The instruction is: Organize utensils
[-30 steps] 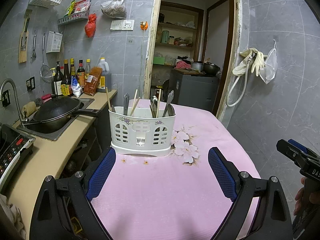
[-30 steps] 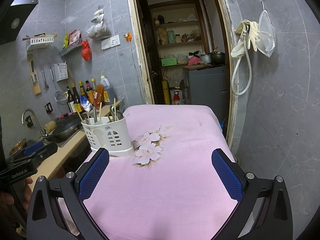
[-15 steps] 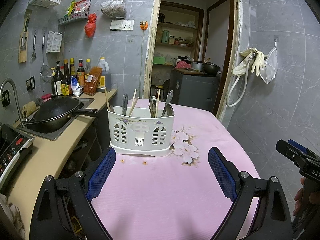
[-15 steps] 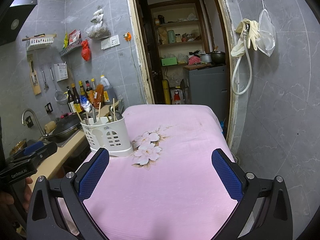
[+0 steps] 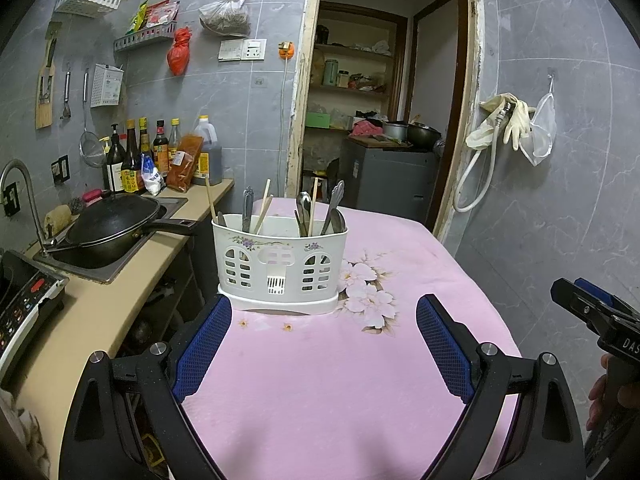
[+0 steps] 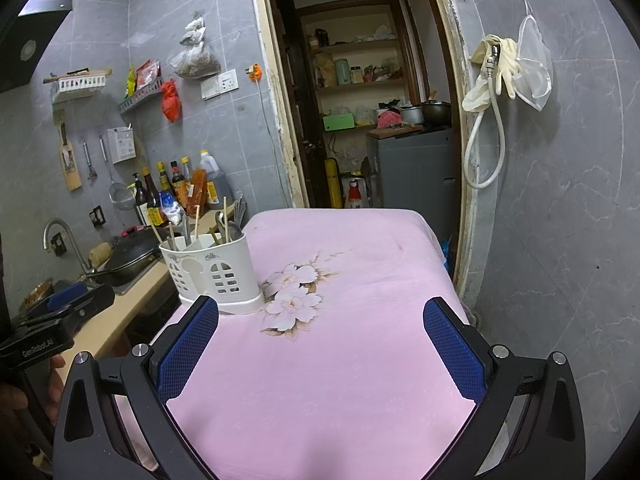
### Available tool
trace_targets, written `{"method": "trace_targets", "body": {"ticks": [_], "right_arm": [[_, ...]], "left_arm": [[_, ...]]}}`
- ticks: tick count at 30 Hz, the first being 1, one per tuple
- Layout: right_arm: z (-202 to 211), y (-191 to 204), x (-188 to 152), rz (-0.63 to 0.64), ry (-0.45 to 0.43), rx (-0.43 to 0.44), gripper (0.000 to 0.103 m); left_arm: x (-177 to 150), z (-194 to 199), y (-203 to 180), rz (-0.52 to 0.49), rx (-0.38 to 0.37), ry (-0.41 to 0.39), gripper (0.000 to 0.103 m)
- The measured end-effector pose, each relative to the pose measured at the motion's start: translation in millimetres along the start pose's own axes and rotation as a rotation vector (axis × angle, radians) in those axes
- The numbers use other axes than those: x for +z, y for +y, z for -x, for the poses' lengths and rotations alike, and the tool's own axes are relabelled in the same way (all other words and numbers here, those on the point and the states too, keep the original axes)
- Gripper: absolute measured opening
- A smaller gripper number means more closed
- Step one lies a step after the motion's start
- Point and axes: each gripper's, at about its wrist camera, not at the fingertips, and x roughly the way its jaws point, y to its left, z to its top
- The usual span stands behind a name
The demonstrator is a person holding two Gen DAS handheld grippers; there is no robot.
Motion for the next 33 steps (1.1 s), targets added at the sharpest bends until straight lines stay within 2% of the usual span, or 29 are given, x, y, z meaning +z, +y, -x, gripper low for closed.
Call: {"method": "trace_targets", "body": {"ticks": [33], "right_arm": [[-0.4,4.0,1.1,-0.004,0.001,-0.003,0.103]], "left_arm": [[0.9,-1.9,-0.7,-0.004,0.001,-0.001,0.09]]}}
